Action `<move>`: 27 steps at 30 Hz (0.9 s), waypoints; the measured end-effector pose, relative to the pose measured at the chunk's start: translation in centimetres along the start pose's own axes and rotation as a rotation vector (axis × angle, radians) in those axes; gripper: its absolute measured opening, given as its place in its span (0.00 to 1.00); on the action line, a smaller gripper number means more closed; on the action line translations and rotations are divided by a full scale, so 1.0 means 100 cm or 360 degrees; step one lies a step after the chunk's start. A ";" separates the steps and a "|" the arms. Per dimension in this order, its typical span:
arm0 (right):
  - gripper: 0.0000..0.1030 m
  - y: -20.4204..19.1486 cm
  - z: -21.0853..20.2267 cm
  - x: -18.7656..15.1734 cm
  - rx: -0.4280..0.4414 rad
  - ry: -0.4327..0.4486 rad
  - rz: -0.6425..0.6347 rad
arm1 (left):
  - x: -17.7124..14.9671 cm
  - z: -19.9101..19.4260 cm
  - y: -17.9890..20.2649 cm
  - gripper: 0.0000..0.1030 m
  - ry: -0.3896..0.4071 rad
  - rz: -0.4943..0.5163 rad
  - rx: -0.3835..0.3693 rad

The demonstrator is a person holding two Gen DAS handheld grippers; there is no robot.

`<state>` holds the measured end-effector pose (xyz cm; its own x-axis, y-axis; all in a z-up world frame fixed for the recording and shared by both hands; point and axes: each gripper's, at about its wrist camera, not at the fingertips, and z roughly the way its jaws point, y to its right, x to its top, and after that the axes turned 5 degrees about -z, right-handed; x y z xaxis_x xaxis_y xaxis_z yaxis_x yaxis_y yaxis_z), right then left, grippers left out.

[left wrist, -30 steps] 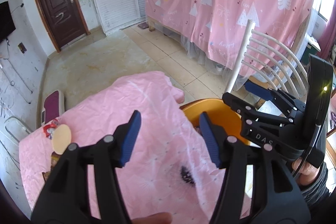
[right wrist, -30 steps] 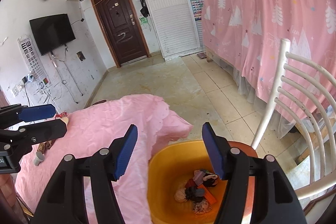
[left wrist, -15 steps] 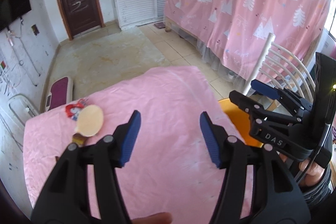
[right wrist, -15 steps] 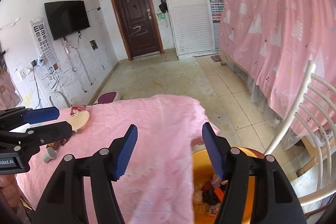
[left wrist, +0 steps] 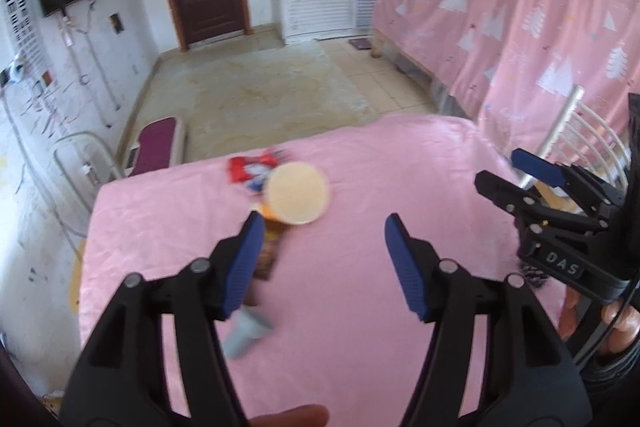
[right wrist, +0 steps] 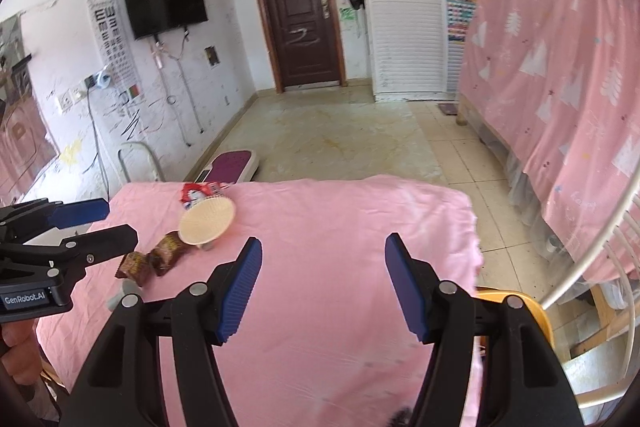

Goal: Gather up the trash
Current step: 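Move both open tools back over the remaining items on the bed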

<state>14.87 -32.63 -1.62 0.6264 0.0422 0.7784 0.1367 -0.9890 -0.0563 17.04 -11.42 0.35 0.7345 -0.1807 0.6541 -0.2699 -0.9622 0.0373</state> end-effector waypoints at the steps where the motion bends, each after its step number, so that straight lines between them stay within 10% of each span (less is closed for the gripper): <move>1: 0.52 -0.006 0.003 0.002 0.0007 -0.0007 -0.0011 | -0.001 0.001 -0.005 0.60 -0.0006 -0.0012 0.0019; 27: 0.56 -0.097 0.096 0.029 0.0135 -0.0214 -0.0211 | -0.028 0.058 -0.087 0.72 -0.0244 -0.0255 0.0106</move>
<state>22.78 -21.59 -4.82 0.6948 0.1952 0.6922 0.2851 -0.9584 -0.0159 20.91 -3.75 -6.22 0.8519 -0.0485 0.5214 -0.1042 -0.9915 0.0781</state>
